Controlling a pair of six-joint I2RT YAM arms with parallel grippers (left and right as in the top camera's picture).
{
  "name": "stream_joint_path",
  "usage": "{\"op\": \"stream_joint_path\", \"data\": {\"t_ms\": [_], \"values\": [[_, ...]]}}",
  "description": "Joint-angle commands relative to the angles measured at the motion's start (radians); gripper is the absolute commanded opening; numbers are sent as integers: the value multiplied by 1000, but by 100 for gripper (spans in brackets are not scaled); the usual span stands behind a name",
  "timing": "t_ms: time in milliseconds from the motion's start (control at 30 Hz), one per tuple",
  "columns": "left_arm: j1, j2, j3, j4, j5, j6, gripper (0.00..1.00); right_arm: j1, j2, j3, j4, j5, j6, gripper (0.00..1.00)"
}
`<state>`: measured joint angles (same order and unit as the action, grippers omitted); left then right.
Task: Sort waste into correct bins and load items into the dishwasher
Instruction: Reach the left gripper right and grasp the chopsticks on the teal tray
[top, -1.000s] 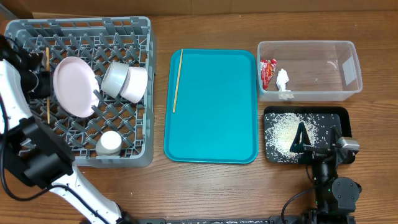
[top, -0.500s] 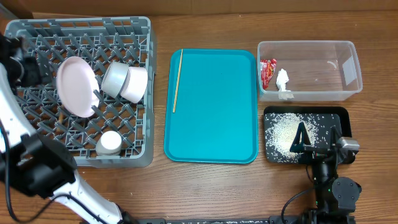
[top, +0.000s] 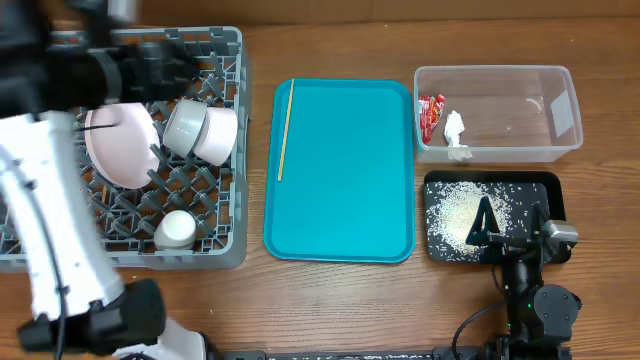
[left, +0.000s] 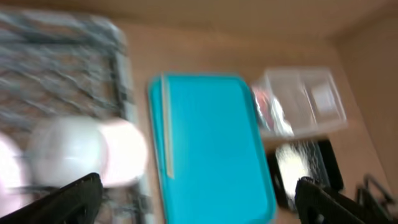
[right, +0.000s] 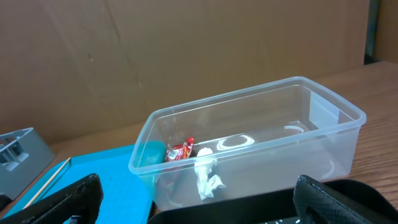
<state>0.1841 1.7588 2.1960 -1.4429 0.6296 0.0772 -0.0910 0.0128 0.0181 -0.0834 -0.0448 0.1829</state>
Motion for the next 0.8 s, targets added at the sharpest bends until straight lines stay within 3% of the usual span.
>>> {"op": "stream_joint_path", "data": {"t_ms": [0, 100, 167, 300, 367, 500, 767], "values": [[-217, 69, -80, 6, -306, -136, 100, -3, -10, -10, 3, 5, -1, 100], [-385, 152, -124, 18, -629, -350, 100, -3, -10, -10, 3, 6, -1, 100], [-459, 223, -135, 45, -699, -445, 98, -3, -10, -10, 3, 5, -1, 100], [-531, 368, -135, 129, -752, -484, 91, -3, -10, -10, 3, 6, -1, 100], [-537, 468, -135, 216, -767, -539, 80, -3, -10, -10, 3, 5, -1, 100], [-516, 561, -135, 304, -741, -538, 67, -3, -10, -10, 3, 6, -1, 100], [-505, 649, -135, 321, -689, -498, 63, -3, -10, -10, 3, 5, -1, 100]]}}
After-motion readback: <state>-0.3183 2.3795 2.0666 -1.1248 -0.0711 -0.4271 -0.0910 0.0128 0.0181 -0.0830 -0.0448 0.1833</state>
